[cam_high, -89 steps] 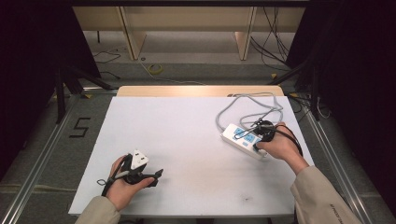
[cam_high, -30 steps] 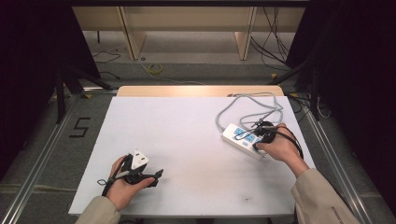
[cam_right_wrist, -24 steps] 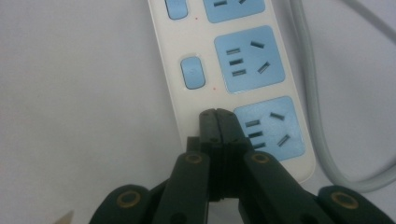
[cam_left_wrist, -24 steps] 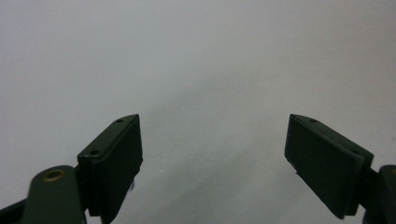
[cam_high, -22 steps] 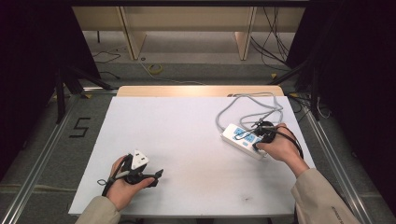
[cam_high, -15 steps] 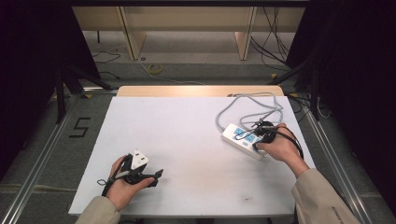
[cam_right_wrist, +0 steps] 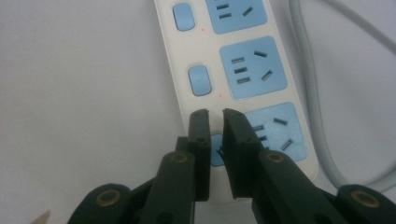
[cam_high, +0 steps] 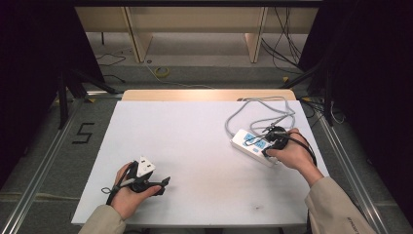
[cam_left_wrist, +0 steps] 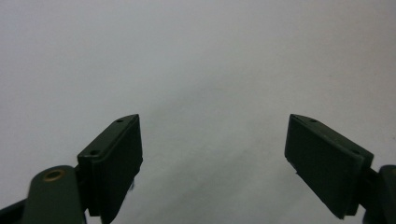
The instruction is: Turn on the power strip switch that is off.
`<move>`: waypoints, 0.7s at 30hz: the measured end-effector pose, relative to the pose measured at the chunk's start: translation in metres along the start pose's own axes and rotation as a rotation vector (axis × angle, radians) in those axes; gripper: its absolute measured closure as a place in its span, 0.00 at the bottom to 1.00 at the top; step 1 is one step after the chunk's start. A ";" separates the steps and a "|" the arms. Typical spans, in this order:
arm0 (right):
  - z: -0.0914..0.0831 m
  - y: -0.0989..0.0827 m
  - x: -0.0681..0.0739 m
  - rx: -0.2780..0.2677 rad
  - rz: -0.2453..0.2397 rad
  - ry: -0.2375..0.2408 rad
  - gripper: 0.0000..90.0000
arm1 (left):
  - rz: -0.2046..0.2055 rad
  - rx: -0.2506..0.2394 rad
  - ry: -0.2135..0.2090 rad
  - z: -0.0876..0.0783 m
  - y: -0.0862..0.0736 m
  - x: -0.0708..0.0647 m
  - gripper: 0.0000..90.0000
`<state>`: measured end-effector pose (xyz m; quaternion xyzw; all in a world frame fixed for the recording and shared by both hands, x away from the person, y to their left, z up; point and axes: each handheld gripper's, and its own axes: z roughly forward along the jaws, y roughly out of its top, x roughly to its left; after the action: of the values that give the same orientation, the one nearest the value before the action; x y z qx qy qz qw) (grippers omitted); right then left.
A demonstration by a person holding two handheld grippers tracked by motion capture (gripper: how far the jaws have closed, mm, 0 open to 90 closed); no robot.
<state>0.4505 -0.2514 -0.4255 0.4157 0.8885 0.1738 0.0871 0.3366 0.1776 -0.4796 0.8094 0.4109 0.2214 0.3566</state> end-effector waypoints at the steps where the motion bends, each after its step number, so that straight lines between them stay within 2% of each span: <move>1: 0.000 0.000 0.000 -0.004 -0.004 0.000 0.90 | 0.000 0.000 0.000 0.000 0.000 0.000 0.21; 21: -0.007 -0.003 0.012 -0.059 -0.036 0.007 0.80 | 0.000 0.001 0.001 0.000 0.000 0.000 0.21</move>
<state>0.4384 -0.2454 -0.4198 0.3963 0.8906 0.2000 0.0993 0.3362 0.1779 -0.4794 0.8095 0.4109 0.2217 0.3560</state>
